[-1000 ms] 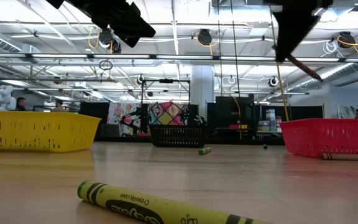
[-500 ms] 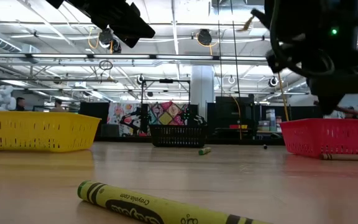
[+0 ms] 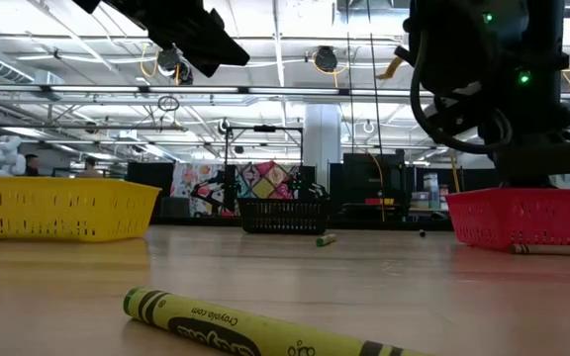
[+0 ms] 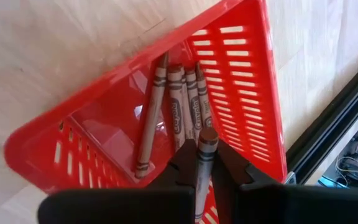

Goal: Sort crayons
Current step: Put the brown crayon into the red bin, then put the green crayon into the yellow bin

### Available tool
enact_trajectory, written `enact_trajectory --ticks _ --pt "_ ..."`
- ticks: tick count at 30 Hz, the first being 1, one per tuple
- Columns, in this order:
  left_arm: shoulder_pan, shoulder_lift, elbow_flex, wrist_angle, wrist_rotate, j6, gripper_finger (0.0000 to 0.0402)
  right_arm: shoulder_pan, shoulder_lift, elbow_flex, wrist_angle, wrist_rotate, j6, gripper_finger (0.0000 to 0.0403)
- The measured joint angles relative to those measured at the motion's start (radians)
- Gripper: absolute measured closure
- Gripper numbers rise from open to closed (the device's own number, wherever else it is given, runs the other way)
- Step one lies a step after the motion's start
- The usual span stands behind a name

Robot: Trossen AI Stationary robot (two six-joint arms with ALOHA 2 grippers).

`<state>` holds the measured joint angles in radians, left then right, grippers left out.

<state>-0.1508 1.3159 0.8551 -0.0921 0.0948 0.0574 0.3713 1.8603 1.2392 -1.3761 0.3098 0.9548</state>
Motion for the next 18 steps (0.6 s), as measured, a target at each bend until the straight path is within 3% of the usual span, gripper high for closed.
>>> enact_trajectory --ticks 8,13,18 --pt "0.000 0.000 0.000 0.000 0.000 0.000 0.0310 0.000 0.000 0.000 0.000 -0.026 -0.010 0.0369" --pt "0.002 0.042 0.000 0.002 -0.104 -0.023 0.0310 -0.001 0.000 0.010 -0.028 -0.027 -0.003 0.0336" --pt "0.022 0.124 -0.001 0.020 -0.121 -0.075 0.0311 -0.001 0.000 0.074 -0.116 0.005 0.025 0.0318"
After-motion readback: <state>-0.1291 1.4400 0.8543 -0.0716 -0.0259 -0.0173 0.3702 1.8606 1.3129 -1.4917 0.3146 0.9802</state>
